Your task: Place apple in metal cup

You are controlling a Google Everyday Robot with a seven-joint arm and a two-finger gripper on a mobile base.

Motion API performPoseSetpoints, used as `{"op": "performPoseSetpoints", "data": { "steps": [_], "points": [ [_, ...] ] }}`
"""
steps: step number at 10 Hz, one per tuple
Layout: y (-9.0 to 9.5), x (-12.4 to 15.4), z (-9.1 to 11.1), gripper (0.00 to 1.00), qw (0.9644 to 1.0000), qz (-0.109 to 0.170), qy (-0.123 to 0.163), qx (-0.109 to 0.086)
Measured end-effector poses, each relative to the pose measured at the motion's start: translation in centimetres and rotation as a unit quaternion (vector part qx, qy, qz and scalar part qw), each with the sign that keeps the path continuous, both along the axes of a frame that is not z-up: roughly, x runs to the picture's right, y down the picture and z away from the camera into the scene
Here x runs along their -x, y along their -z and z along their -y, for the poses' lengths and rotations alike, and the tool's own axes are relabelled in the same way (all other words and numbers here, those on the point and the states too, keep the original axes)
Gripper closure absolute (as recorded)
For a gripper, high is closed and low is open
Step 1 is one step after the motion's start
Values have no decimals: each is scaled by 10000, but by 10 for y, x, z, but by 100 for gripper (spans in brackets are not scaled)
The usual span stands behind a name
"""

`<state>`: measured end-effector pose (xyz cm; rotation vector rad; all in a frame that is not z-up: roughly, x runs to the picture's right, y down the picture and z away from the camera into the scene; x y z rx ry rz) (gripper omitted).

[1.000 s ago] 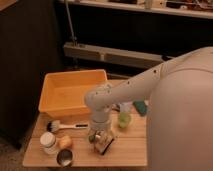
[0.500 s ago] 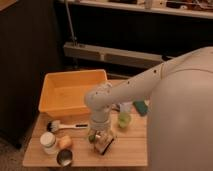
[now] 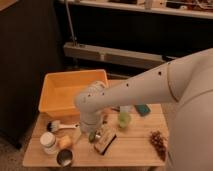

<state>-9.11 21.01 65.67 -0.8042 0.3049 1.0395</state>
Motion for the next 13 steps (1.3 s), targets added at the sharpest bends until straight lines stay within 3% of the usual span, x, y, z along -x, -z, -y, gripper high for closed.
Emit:
{"op": "performPoseSetpoints", "data": {
  "steps": [1, 2, 3, 5, 8, 11, 13],
  "points": [
    [8, 17, 5, 20, 9985, 436, 302, -147],
    [15, 37, 11, 20, 9939, 893, 596, -258],
    [21, 55, 16, 20, 9869, 1300, 896, -335],
    [26, 67, 20, 20, 9795, 1619, 1129, -401],
    [21, 70, 20, 20, 9778, 1614, 1274, -402],
    [-8, 96, 23, 20, 9750, 1574, 1519, -385],
    [-29, 94, 18, 20, 9734, 1590, 1612, -335]
  ]
}}
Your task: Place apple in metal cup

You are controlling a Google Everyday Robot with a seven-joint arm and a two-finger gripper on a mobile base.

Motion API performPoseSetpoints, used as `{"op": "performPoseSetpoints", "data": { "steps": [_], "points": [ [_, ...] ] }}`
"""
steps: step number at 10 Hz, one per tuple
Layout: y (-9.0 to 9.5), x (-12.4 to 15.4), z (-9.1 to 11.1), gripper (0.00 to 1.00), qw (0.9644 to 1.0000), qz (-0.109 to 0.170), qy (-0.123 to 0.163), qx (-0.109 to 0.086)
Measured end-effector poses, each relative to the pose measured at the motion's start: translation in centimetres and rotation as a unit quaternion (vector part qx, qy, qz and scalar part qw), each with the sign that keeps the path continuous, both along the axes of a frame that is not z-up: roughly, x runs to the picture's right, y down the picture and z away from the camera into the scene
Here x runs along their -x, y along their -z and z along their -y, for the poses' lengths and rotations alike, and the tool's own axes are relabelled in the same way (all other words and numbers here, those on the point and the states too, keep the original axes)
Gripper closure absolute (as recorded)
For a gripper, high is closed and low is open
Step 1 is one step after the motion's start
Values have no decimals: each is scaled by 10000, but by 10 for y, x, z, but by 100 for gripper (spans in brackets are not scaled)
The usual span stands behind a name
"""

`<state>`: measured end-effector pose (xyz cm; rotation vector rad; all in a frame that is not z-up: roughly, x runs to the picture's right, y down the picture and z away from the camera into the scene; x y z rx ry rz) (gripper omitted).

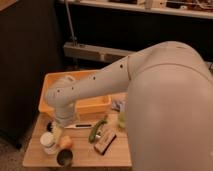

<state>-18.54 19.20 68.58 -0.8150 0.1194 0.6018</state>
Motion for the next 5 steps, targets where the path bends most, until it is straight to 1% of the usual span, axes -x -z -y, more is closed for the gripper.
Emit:
{"op": "performPoseSetpoints", "data": {
  "steps": [2, 5],
  "points": [
    [-10, 3, -7, 20, 9999, 76, 49, 63],
    [-26, 8, -18, 20, 9997, 115, 125, 186]
  ]
}}
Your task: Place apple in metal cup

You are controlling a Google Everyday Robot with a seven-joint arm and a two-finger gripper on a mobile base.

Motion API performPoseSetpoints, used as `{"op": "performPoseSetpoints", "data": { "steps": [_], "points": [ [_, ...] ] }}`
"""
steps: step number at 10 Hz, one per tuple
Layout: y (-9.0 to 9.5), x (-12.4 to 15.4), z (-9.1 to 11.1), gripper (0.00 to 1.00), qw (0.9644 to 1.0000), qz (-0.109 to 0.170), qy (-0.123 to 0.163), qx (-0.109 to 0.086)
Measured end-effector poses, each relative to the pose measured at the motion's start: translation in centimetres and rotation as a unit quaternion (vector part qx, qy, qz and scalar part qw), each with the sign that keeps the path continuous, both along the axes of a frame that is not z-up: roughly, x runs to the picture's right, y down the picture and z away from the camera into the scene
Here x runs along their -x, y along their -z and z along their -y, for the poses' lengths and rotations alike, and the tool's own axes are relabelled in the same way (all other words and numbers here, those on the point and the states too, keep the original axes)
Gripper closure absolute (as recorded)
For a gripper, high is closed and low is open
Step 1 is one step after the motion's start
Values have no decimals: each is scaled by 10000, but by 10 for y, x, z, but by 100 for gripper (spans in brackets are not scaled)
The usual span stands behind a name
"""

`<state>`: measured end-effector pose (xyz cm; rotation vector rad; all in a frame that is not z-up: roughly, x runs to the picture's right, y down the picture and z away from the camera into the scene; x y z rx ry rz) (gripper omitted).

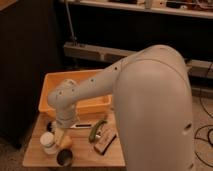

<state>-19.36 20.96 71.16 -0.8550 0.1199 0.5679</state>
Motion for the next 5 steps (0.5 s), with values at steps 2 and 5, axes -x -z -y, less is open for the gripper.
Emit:
{"op": "performPoseSetpoints", "data": {
  "steps": [2, 5],
  "points": [
    [-10, 7, -9, 20, 10000, 14, 42, 86],
    [-22, 16, -20, 20, 9998, 109, 42, 179]
  ]
}}
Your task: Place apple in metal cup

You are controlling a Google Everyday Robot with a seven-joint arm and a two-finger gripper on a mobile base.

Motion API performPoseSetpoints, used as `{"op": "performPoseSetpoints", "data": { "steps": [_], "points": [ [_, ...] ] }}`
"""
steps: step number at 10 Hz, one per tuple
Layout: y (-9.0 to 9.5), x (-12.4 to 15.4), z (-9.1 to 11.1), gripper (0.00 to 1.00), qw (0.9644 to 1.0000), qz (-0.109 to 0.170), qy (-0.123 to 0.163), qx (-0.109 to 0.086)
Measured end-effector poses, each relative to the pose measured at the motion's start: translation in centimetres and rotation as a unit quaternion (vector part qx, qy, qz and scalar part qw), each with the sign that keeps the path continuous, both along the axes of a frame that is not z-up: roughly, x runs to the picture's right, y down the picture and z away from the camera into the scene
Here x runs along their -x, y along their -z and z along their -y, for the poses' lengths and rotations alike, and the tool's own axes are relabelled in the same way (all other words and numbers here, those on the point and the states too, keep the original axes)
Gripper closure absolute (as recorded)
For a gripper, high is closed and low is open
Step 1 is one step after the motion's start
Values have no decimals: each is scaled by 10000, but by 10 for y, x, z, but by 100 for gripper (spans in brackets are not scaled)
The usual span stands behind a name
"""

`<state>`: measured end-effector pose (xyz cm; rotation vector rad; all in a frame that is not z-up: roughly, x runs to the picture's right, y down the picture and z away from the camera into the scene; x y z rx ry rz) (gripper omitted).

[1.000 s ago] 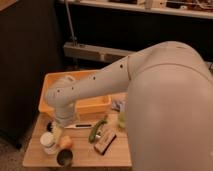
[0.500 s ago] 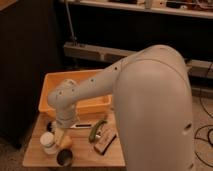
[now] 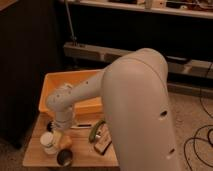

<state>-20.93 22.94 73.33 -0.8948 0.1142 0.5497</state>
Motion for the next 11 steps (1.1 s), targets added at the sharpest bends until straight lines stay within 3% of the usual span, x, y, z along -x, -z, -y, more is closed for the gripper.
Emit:
{"op": "performPoseSetpoints", "data": {
  "steps": [3, 8, 9, 11],
  "points": [
    [-6, 1, -4, 20, 9998, 131, -115, 79],
    [-19, 13, -26, 20, 9994, 285, 1, 204],
    [-20, 15, -30, 24, 9993, 296, 29, 226],
    [-22, 15, -34, 43, 9992, 291, 43, 262]
  ]
}}
